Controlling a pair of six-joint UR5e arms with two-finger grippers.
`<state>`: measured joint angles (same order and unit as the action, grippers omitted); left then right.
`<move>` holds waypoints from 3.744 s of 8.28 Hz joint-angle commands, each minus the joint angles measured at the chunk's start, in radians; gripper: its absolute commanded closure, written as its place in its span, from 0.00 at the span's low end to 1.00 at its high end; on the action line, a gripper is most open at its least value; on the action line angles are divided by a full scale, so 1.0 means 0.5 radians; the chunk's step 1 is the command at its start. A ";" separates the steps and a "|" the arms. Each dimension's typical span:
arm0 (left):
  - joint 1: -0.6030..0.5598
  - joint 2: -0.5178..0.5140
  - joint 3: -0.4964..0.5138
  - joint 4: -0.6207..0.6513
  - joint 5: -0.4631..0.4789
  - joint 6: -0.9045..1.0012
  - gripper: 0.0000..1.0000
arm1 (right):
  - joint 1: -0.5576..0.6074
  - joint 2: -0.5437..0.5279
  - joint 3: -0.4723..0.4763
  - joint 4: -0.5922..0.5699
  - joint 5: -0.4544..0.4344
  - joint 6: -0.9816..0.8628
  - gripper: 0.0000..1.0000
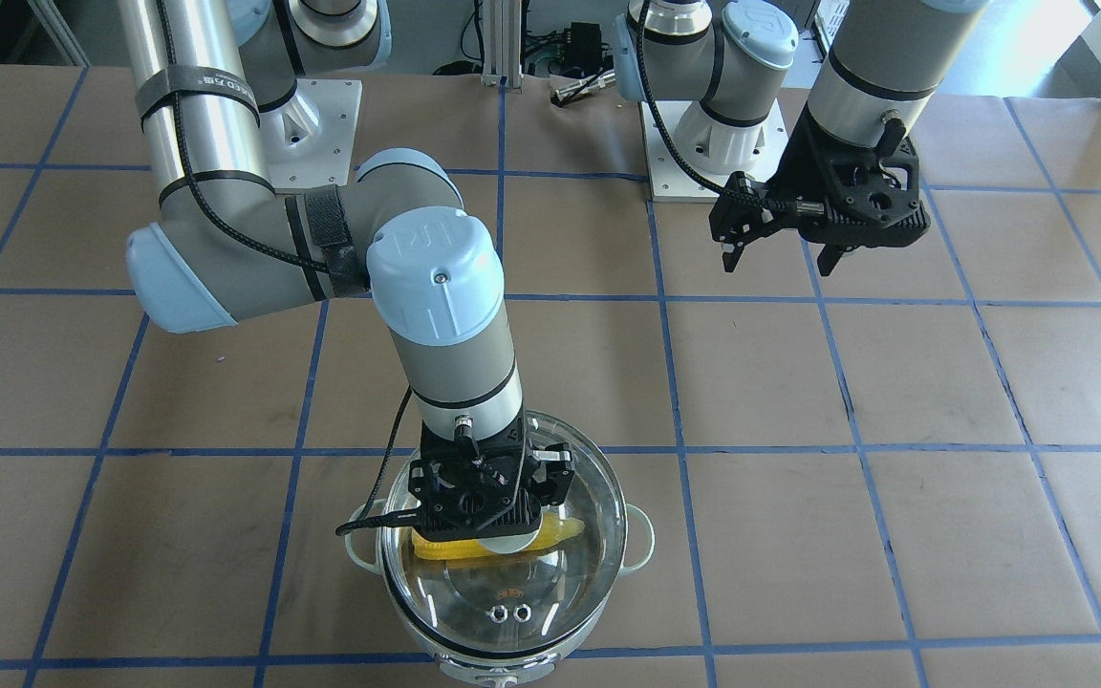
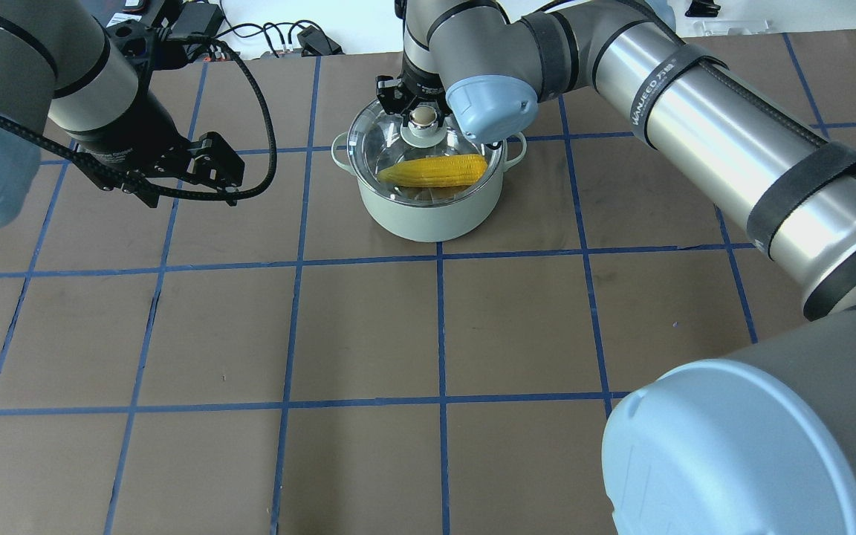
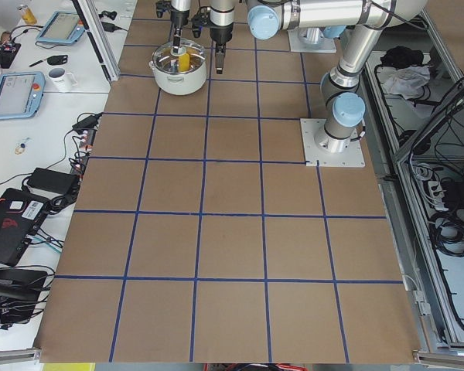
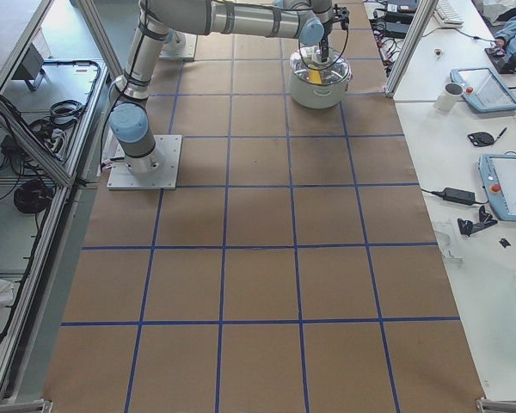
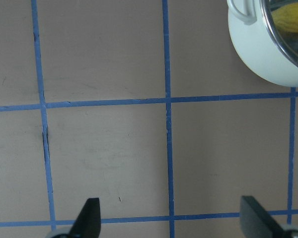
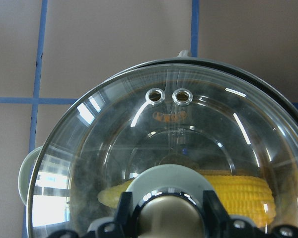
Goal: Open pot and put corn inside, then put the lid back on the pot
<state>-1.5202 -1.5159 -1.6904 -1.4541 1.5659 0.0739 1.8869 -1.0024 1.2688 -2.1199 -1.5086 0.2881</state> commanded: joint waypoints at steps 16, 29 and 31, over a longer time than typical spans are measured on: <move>0.000 0.007 0.000 -0.003 0.001 0.027 0.00 | 0.000 -0.014 0.049 -0.120 -0.072 -0.107 0.58; 0.000 0.004 0.000 -0.003 0.001 0.027 0.00 | 0.003 -0.017 0.135 -0.246 -0.075 -0.110 0.47; 0.000 0.004 0.000 -0.003 0.001 0.027 0.00 | 0.003 -0.020 0.138 -0.237 -0.072 -0.095 0.00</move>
<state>-1.5202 -1.5140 -1.6904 -1.4563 1.5662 0.0874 1.8882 -1.0116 1.3352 -2.2413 -1.5457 0.2364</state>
